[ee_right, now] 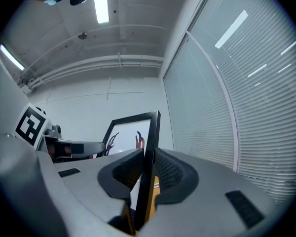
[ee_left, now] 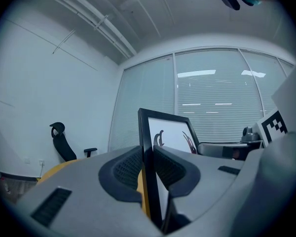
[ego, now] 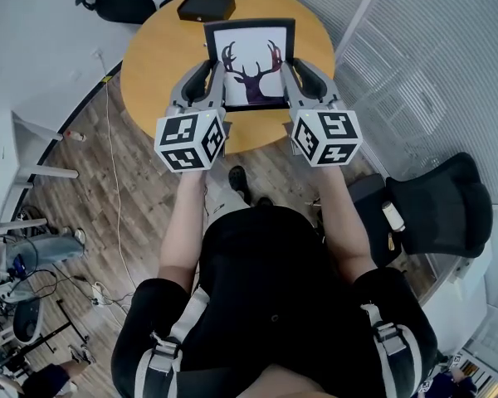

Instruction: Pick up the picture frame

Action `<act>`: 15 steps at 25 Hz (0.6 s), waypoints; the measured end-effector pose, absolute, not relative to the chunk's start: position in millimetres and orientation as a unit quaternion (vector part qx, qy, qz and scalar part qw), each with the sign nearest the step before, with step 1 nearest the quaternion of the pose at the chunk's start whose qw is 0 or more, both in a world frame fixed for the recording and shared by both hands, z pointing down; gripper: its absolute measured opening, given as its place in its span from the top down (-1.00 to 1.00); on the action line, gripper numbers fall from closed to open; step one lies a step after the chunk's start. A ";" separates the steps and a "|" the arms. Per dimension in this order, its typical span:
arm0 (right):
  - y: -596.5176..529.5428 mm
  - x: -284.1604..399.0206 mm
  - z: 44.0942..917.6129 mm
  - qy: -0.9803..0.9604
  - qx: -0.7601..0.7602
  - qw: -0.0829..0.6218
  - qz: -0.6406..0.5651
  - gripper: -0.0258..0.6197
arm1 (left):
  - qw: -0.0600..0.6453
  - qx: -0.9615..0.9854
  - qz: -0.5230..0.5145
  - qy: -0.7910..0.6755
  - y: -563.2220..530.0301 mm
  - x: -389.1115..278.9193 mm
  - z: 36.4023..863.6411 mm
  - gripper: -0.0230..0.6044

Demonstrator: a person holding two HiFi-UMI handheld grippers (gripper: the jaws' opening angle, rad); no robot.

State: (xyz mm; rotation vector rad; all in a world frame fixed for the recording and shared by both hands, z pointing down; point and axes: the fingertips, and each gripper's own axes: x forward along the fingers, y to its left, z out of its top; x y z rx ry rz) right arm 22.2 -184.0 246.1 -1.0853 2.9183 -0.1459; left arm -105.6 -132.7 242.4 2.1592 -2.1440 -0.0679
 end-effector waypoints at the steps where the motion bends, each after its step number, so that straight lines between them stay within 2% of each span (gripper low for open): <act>1: -183.3 22.4 244.9 0.936 -0.349 0.012 -0.043 0.65 | 0.048 0.709 -0.023 -0.704 -132.2 -105.3 241.3 0.67; 15: -179.7 26.8 239.6 0.937 -0.349 0.015 -0.029 0.66 | 0.050 0.711 -0.031 -0.700 -128.6 -101.4 239.9 0.67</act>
